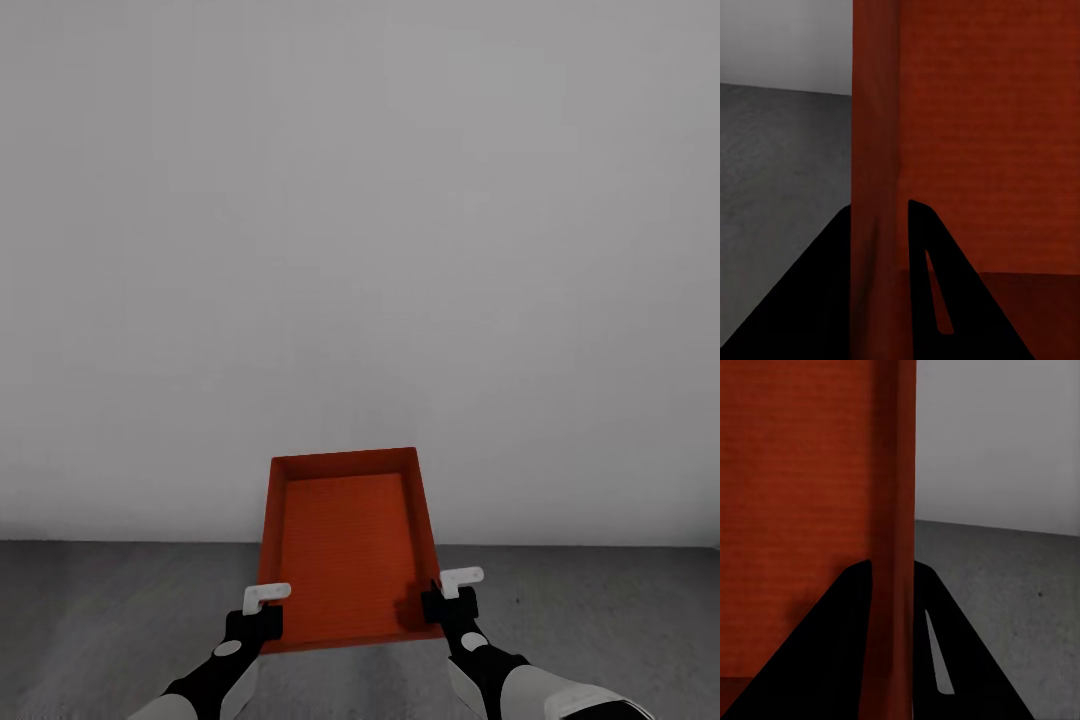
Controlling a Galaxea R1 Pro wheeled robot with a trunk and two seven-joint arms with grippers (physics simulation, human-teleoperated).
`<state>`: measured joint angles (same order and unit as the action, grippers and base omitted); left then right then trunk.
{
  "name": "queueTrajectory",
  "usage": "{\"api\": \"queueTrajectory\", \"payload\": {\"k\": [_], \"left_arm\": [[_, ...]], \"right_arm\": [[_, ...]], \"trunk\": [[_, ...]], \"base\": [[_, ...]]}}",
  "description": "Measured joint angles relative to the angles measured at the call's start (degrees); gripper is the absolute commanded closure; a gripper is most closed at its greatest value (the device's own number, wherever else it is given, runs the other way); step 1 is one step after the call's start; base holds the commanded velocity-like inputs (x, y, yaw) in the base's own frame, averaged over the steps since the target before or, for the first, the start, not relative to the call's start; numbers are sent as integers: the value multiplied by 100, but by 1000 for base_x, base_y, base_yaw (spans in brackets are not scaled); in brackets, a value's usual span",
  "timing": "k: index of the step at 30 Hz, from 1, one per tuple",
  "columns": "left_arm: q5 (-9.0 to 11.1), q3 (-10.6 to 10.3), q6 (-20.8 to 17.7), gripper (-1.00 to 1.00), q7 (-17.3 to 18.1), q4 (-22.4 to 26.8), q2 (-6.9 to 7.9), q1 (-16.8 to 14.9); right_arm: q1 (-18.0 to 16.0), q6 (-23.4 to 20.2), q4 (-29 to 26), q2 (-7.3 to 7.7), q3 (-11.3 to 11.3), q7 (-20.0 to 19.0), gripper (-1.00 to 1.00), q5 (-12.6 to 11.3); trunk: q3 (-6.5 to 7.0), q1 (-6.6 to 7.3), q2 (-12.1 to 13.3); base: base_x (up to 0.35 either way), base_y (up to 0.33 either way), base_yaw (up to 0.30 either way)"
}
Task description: Move the two storage containers from the living room to the garage. In the garage, place one container on the floor and stack the other container on top of it (either order is fine).
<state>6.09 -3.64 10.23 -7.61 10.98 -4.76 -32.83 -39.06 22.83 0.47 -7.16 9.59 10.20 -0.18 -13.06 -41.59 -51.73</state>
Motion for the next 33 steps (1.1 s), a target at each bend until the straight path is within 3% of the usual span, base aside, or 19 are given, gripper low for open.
{"api": "queueTrajectory", "payload": {"k": [33], "left_arm": [[-4, 1, -5, 100, -6, 1, -4, 0]], "right_arm": [[0, -6, -2, 5, -27, -4, 100, 31]], "trunk": [[-302, 0, 0]], "base": [[0, 0, 0]]}}
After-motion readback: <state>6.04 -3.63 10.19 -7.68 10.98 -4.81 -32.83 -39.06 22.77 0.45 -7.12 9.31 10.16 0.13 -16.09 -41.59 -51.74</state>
